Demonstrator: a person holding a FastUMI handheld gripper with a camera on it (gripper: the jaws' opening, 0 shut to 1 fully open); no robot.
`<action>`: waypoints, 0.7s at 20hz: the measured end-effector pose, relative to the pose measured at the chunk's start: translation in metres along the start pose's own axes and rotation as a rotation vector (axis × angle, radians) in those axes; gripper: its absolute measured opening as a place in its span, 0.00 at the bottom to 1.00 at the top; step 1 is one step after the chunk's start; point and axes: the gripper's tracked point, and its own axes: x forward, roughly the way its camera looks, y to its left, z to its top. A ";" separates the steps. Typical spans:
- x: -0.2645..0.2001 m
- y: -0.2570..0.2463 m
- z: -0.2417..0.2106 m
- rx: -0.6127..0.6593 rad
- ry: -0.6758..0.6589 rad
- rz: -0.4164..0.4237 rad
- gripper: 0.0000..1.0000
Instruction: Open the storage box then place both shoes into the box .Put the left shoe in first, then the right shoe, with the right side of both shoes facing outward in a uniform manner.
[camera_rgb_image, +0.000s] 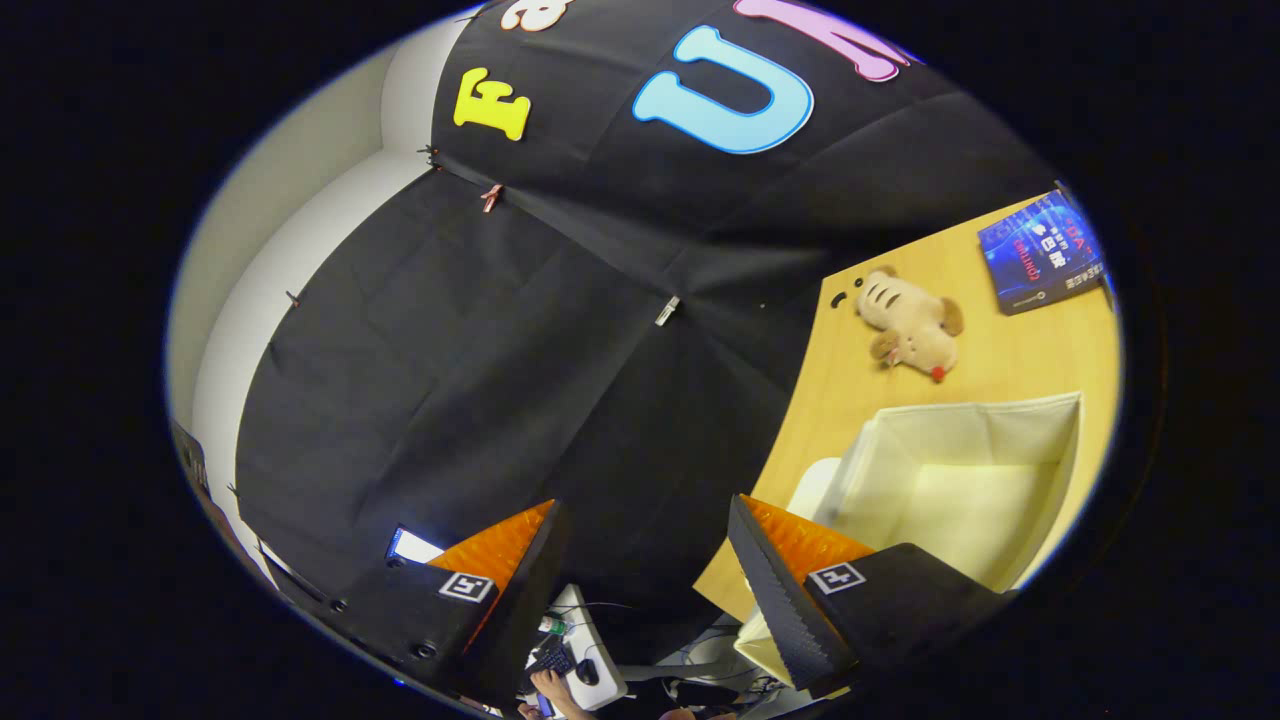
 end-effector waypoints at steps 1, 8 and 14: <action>-0.012 -0.006 0.001 -0.011 -0.006 -0.024 0.98; -0.096 -0.056 0.026 -0.112 -0.077 -0.174 0.98; -0.174 -0.123 0.032 -0.142 -0.078 -0.358 0.98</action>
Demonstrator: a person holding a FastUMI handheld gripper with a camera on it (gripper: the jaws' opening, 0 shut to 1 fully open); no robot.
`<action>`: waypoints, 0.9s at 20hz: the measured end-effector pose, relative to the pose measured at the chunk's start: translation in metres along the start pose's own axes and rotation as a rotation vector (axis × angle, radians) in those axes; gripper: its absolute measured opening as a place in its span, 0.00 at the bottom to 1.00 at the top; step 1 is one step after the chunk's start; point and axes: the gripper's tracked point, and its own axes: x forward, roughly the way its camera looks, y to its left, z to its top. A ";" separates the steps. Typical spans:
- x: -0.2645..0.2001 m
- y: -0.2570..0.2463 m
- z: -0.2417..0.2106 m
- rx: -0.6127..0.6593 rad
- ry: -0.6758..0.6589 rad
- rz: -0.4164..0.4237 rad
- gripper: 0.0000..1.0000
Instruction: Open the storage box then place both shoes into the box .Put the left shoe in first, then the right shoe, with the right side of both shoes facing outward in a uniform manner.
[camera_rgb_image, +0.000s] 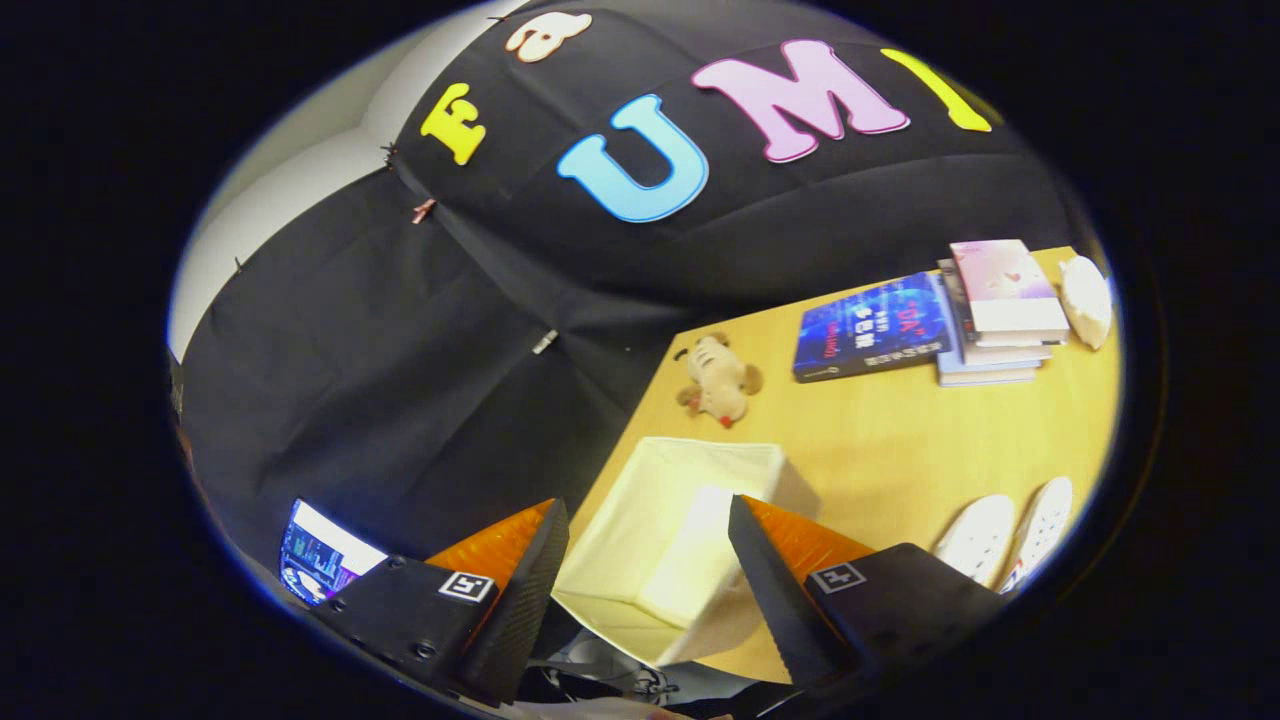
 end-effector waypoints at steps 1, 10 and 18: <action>-0.008 -0.017 -0.001 0.002 0.005 -0.032 0.98; -0.060 -0.163 -0.030 0.074 0.093 -0.309 0.97; -0.063 -0.257 -0.131 0.042 0.364 -0.494 0.87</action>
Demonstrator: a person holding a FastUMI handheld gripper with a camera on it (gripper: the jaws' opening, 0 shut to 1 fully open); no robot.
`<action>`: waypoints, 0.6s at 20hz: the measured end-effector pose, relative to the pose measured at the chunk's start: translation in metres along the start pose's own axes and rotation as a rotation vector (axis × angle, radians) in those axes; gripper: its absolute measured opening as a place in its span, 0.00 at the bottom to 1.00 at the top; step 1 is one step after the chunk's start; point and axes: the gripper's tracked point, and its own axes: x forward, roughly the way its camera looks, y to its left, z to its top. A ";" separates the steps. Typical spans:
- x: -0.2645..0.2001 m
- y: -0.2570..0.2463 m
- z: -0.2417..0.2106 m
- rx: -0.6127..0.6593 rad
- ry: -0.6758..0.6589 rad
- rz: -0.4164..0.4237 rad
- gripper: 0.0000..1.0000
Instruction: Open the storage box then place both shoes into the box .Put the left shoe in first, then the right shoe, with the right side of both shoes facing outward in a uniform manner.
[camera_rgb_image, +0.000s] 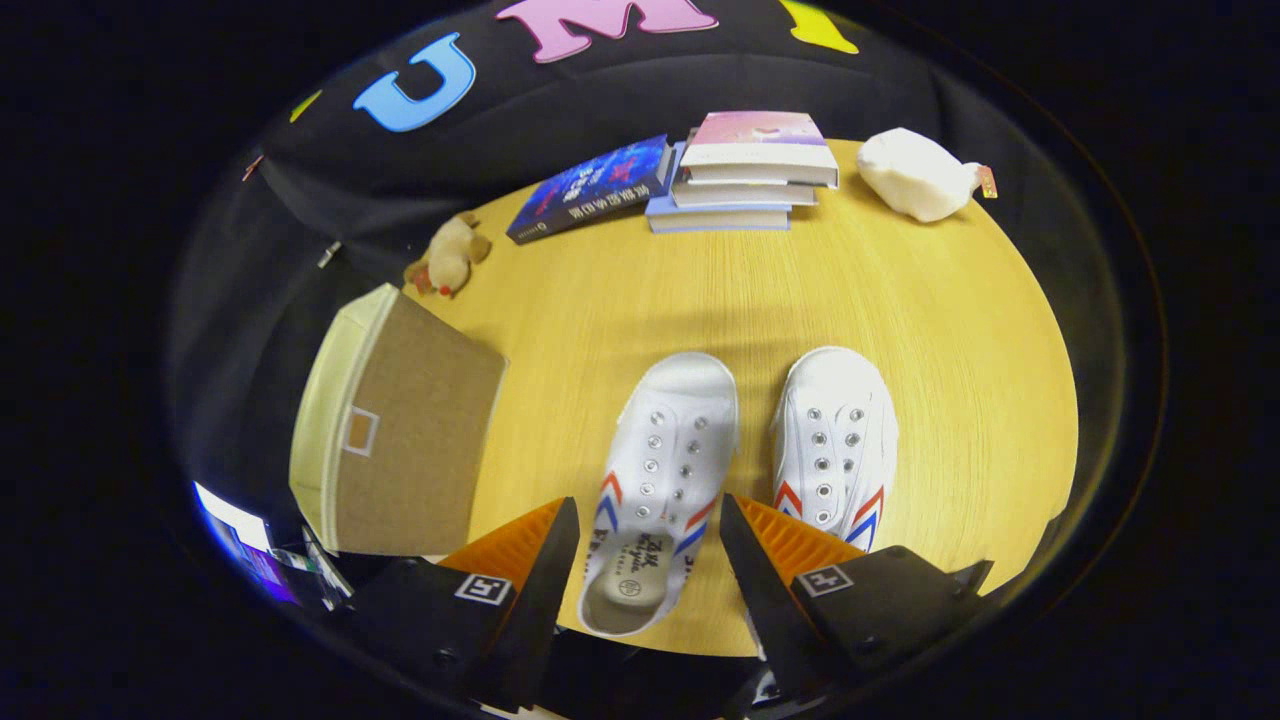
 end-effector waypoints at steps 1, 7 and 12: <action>0.009 -0.005 -0.006 -0.004 0.022 -0.014 0.83; 0.051 -0.012 -0.018 0.023 0.104 -0.041 0.75; 0.033 -0.023 -0.012 0.113 0.086 -0.073 0.16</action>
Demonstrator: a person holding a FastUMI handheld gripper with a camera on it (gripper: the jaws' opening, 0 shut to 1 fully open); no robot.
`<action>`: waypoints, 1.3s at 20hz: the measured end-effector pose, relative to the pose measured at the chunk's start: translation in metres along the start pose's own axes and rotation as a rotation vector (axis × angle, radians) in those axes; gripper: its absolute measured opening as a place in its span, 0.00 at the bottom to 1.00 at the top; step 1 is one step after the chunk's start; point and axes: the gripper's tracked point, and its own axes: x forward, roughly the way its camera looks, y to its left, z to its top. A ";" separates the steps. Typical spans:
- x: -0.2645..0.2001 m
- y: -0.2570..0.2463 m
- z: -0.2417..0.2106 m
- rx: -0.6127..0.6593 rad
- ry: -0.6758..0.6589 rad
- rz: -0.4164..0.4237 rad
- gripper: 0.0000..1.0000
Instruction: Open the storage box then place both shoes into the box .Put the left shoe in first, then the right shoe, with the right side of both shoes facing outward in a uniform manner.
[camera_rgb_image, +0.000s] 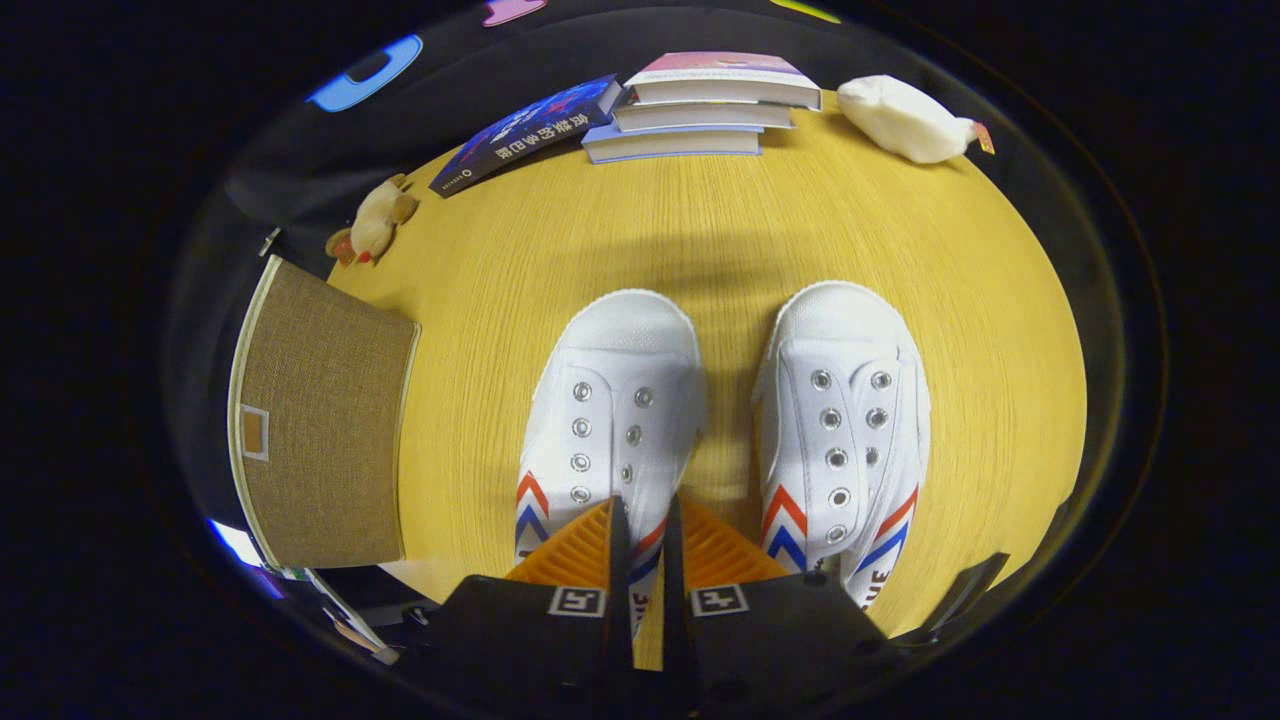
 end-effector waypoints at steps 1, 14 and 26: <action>0.016 0.000 -0.003 0.045 -0.001 0.021 0.15; -0.092 0.085 0.048 0.085 -0.159 0.159 0.08; -0.110 0.292 0.042 0.151 -0.085 0.365 0.08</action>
